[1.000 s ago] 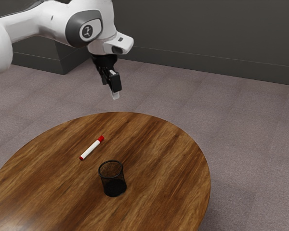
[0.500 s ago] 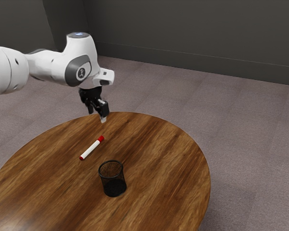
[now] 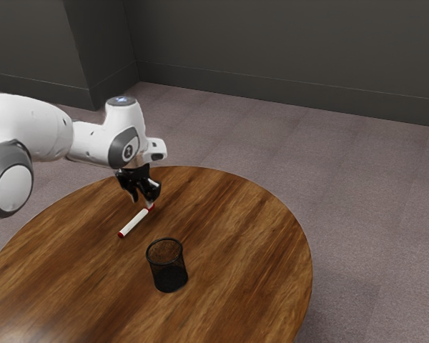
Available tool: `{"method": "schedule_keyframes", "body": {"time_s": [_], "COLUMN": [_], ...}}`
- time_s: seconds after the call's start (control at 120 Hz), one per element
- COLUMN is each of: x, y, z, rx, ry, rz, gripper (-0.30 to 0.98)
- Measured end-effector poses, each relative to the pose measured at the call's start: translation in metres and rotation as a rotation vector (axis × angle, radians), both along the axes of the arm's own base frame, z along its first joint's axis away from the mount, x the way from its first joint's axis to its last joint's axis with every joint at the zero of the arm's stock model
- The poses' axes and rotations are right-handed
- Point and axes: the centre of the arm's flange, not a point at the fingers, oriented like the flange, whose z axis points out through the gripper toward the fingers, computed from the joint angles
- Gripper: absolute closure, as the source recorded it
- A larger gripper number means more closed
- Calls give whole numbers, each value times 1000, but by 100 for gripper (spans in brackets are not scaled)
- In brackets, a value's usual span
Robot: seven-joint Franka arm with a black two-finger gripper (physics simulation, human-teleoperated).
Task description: Put the marker into the pen holder.
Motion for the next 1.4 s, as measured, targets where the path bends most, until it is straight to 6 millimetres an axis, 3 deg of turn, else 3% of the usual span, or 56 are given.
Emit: {"method": "schedule_keyframes", "body": {"time_s": [0.308, 0.642, 0.858, 0.925, 1.0, 1.225, 1.308, 1.4], "x": [5, 5, 6, 7, 1, -54, -65, -73], "y": [-2, -1, -2, -11, -31, -94, -124, -147], "z": [-24, -30, -28, -10, 26, 137, 152, 149], "rx": [-10, -10, -6, -11, -22, -64, -75, -80], "ry": [2, 3, -2, -26, -66, -181, -197, -184], "rz": [60, 98, 106, 96, 76, -1, -45, -73], "gripper": [45, 52, 70, 73, 75, 78, 79, 79]}}
